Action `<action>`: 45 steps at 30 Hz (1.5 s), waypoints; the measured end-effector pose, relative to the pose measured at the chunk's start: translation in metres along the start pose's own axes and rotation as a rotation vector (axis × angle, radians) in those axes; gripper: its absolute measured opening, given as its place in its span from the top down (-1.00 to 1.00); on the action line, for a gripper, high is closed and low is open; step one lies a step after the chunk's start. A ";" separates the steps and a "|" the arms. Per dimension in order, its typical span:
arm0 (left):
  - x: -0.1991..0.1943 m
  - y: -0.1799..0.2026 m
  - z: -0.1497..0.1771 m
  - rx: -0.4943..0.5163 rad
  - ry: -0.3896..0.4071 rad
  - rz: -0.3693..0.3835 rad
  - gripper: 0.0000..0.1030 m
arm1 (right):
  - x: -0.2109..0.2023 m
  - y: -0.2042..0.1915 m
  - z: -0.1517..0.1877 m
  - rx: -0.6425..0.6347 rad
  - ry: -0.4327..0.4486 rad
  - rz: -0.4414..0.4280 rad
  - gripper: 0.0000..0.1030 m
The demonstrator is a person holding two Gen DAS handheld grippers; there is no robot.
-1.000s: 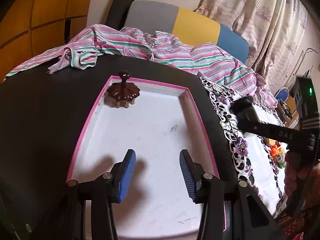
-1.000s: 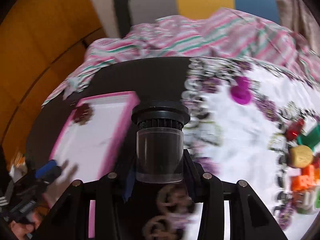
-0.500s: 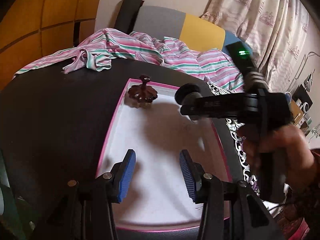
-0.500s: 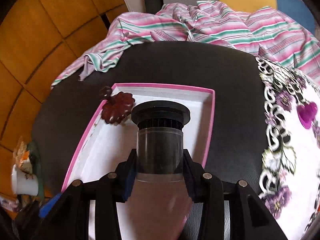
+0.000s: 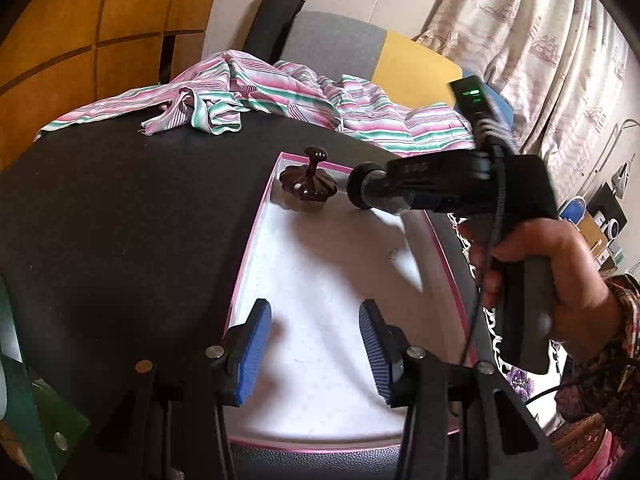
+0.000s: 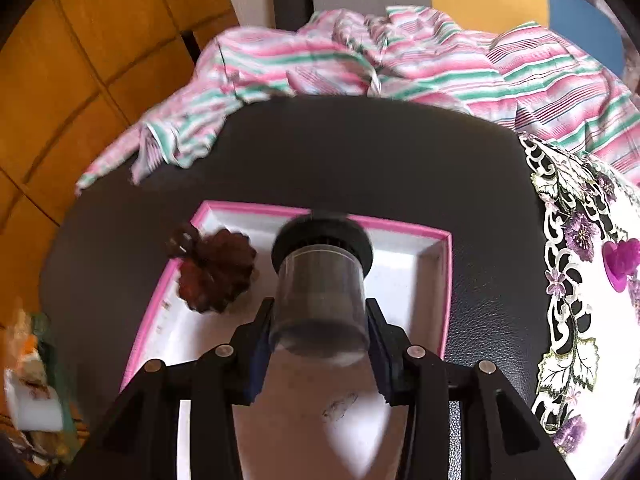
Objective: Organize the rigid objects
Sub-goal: 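Carry the clear cylinder into the tray and open the right tool, then move the right tool back to the toys while the left tool approaches them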
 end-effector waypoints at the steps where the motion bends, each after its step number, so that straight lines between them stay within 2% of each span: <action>1: 0.001 0.000 0.000 -0.004 -0.002 0.001 0.11 | -0.003 0.001 0.000 -0.001 0.004 -0.001 0.14; 6: 0.003 0.007 0.003 -0.010 -0.010 0.017 0.11 | -0.013 0.005 0.008 -0.023 0.011 0.007 0.14; 12: -0.003 0.015 0.002 0.015 -0.002 0.015 0.11 | -0.012 0.006 0.016 -0.002 -0.012 -0.016 0.14; 16: -0.003 0.016 0.004 0.012 -0.007 0.016 0.11 | -0.024 0.006 0.021 0.023 0.003 -0.054 0.14; 23: -0.001 0.029 0.010 0.002 -0.024 0.083 0.11 | -0.063 0.018 0.039 -0.002 0.059 -0.041 0.06; 29: 0.006 0.051 0.017 0.029 -0.051 0.121 0.11 | -0.087 0.050 0.062 -0.017 0.068 0.034 0.02; 40: 0.006 0.099 0.028 0.112 -0.074 0.195 0.11 | -0.114 0.125 0.103 0.122 0.040 0.102 0.02; 45: 0.005 0.115 0.033 0.130 -0.084 0.233 0.11 | -0.130 0.169 0.112 0.198 0.042 0.180 0.02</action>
Point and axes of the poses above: each gripper's, at about its wrist camera, not at the fingertips, and x roughly the way its jaws point, y to its right, z to its underside, the point moved 9 cm from there along x, roughly the way its jaws point, and after that the axes turned 3 degrees about z, right-handed, at the moved point
